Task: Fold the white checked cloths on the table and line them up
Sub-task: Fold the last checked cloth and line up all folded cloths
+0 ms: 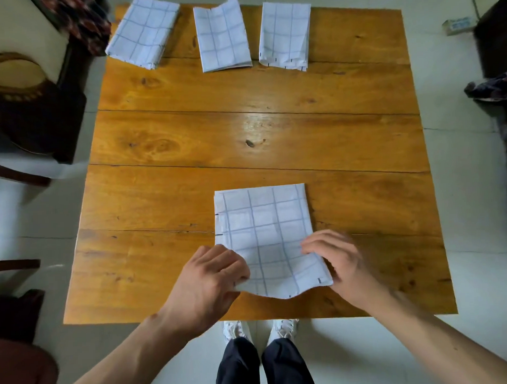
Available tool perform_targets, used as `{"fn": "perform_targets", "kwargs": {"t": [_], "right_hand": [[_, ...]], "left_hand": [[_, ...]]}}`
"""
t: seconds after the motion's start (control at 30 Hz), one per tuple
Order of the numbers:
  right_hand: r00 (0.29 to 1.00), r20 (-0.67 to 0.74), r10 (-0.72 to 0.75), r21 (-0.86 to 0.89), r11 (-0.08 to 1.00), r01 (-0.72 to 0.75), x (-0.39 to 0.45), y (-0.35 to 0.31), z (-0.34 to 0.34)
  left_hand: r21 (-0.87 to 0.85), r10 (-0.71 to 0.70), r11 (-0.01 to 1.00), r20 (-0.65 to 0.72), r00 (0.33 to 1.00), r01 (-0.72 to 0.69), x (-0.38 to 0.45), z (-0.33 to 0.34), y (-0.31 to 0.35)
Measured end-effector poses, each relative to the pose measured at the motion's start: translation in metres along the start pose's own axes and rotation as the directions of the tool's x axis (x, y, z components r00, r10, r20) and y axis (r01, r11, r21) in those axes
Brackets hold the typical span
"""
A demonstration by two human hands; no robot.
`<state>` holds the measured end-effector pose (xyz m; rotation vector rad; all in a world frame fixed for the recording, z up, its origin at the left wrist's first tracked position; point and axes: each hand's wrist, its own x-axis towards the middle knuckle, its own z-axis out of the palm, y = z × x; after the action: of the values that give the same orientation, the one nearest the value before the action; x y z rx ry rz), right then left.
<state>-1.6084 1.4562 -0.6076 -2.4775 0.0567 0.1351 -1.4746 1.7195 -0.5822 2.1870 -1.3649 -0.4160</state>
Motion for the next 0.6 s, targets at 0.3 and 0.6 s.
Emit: {"fn": "perform_targets", "kwargs": {"t": [0.3, 0.6], "right_hand": [[0.992, -0.068, 0.11, 0.012, 0.994, -0.109, 0.008, -0.009, 0.004], [0.966, -0.136, 0.221, 0.105, 0.973, -0.208, 0.014, -0.009, 0.001]], "left_hand": [[-0.096, -0.245, 0.964, 0.035, 0.969, 0.247, -0.013, 0.009, -0.02], [-0.194, -0.36, 0.915, -0.004, 0.933, 0.353, -0.01, 0.006, -0.029]]}}
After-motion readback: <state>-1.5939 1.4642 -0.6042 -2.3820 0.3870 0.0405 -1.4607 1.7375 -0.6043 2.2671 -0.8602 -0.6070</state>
